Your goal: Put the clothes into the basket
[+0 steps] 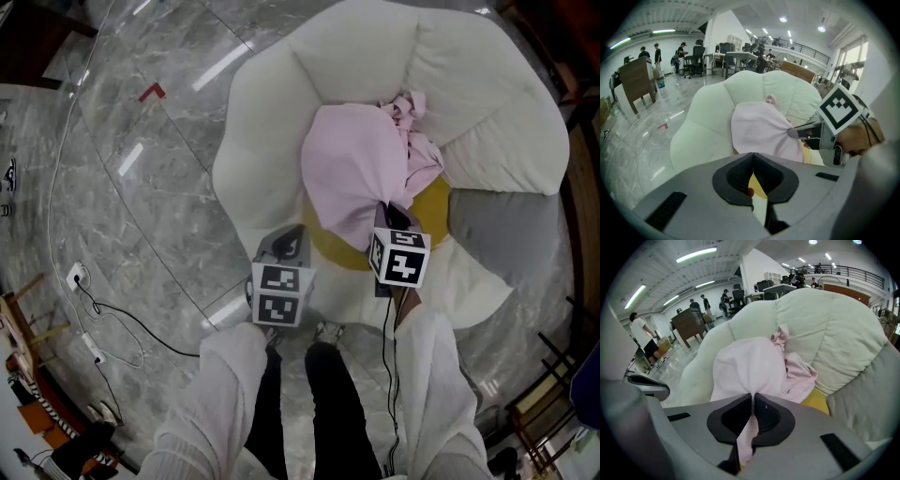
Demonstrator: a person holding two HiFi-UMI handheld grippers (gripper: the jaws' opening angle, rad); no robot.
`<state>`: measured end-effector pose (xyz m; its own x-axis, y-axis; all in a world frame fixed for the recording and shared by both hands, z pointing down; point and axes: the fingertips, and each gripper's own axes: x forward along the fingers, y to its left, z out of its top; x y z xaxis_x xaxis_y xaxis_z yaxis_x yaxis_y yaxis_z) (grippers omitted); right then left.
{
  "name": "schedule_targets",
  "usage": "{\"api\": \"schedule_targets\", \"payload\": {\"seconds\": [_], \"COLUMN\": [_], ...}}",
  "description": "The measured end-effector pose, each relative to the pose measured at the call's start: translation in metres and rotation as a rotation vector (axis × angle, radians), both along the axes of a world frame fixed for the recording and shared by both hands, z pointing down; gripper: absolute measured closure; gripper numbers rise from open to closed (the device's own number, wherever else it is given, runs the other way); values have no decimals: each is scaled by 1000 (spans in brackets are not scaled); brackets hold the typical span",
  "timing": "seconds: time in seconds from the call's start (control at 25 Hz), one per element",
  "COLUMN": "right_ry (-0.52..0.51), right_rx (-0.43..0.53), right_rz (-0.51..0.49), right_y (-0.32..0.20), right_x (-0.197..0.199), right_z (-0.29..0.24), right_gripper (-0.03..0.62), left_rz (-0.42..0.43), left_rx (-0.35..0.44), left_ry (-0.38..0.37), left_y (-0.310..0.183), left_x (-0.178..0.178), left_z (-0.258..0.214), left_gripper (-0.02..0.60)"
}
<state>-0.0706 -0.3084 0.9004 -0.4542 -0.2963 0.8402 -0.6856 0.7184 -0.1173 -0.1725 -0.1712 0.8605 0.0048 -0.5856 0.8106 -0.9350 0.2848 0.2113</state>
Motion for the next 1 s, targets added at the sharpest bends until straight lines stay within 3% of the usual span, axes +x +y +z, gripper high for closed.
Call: {"api": "schedule_targets", "payload": {"seconds": [0.12,0.36,0.72,1.0], "right_ry": [-25,-130,-215,-216], "right_rx": [9,55,51,54], "right_rz": [12,96,226,315], "right_y": [3,-2,29,80], "right_x": [-4,-18,-6,21], "right_z": [-30,-112,-200,-281], "right_gripper": [563,569,569,569], "left_rz": [-10,65,101,78], "left_rx": [12,69,144,154], "left_ry": [18,-8,-30,52], "left_y": [4,-8,-1,44], "left_x": [2,-10,-39,-33], "left_z": [-22,-77,-162,-234], "left_gripper": [578,578,578,578]}}
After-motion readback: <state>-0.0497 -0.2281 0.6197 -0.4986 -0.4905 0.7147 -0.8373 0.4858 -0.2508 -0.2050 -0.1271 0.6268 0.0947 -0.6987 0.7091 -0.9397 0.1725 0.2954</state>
